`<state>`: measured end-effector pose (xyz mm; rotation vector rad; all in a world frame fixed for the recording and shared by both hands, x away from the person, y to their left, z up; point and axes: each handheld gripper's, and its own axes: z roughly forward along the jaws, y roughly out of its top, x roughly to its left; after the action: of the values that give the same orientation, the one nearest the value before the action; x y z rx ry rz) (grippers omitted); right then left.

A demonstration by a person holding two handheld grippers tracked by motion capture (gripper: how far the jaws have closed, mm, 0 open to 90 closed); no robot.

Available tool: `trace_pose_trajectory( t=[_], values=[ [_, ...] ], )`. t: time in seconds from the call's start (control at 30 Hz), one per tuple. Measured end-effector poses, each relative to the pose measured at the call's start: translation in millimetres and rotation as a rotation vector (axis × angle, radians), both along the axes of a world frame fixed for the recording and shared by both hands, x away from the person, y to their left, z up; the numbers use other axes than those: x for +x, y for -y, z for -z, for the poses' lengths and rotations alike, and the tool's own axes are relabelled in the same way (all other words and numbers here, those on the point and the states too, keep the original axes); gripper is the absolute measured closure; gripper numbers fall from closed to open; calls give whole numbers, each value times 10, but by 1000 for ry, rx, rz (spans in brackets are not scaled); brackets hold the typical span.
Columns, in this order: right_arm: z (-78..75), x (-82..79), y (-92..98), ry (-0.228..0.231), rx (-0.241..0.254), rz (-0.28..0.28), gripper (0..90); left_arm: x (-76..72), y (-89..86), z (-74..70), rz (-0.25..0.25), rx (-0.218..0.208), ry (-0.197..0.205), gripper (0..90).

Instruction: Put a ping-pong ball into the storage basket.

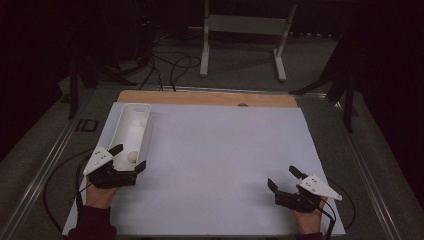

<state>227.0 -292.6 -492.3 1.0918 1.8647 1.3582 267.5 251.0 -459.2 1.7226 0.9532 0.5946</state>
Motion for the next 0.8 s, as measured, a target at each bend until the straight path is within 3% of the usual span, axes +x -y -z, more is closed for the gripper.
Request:
trace_pose_trajectory(
  t=[0.4, 0.8],
  values=[
    [-12, -1, -26, 11, -5, -23, 88, -40, 40, 111, 16, 29, 0, 14],
    [-14, -2, -33, 13, -5, -30, 88, -43, 67, 128, 18, 51, 11, 14]
  ],
)
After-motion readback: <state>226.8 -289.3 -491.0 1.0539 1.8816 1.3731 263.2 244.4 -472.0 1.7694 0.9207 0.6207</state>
